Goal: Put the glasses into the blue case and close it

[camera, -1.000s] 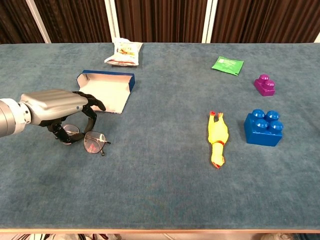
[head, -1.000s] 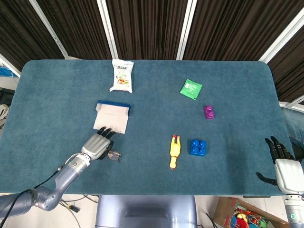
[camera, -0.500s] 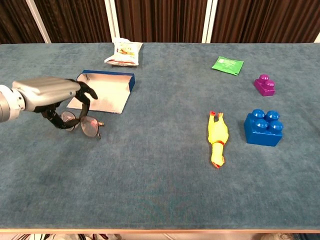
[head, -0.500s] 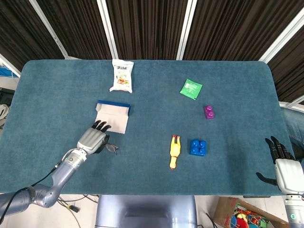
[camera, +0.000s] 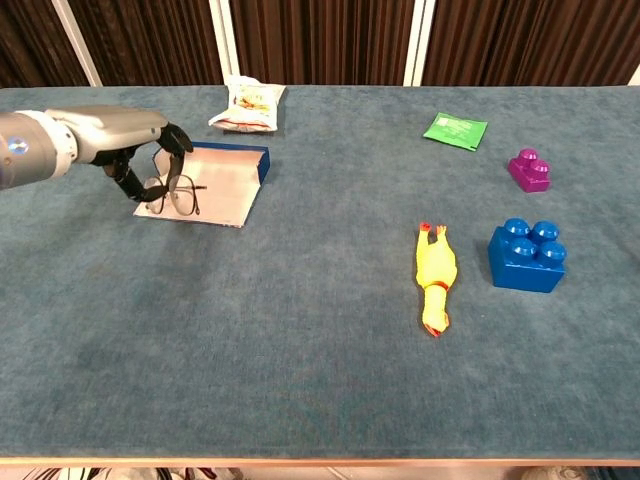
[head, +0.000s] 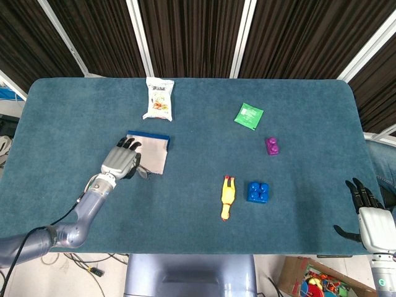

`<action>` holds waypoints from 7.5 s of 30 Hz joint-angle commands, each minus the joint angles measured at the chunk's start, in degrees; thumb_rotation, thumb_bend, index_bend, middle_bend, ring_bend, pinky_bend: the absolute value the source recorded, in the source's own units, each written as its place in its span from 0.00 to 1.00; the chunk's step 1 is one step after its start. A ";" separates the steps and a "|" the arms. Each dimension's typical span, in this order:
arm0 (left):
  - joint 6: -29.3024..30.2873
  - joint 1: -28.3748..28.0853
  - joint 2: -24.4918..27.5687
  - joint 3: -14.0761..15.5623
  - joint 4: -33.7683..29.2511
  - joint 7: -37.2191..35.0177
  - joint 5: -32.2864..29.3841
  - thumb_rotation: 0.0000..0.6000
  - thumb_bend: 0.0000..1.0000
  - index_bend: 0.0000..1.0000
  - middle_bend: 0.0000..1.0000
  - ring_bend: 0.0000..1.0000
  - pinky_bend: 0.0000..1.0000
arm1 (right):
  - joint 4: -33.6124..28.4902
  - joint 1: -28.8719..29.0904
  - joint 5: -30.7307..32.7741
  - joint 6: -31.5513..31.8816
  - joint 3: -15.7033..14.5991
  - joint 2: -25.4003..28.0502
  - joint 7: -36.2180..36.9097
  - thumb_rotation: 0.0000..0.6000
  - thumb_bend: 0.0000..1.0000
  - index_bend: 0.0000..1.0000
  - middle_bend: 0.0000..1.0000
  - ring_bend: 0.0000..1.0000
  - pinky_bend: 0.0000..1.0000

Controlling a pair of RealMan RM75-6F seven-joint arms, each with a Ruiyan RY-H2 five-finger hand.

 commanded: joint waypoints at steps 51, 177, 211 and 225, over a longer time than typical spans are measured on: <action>-6.01 -14.46 -22.29 -6.09 37.06 8.36 -16.44 1.00 0.49 0.59 0.13 0.00 0.00 | -1.15 0.11 1.30 -1.78 -0.14 0.81 1.98 1.00 0.17 0.00 0.00 0.12 0.27; 6.29 -6.30 -18.69 -6.28 16.08 10.39 -25.31 1.00 0.54 0.05 0.63 0.68 0.76 | -2.56 0.06 4.30 -2.33 0.80 0.87 0.82 1.00 0.18 0.00 0.00 0.12 0.27; 8.94 -7.15 -17.96 -6.80 13.63 13.53 -23.55 1.00 0.53 0.00 0.63 0.68 0.78 | -2.97 0.08 4.07 -2.49 0.49 0.94 -0.02 1.00 0.19 0.00 0.00 0.12 0.27; 16.07 -0.52 -10.03 -1.93 -2.57 9.48 -13.89 1.00 0.51 0.15 0.54 0.46 0.56 | -3.48 0.00 5.01 -2.57 0.70 1.00 -0.57 1.00 0.19 0.00 0.00 0.12 0.27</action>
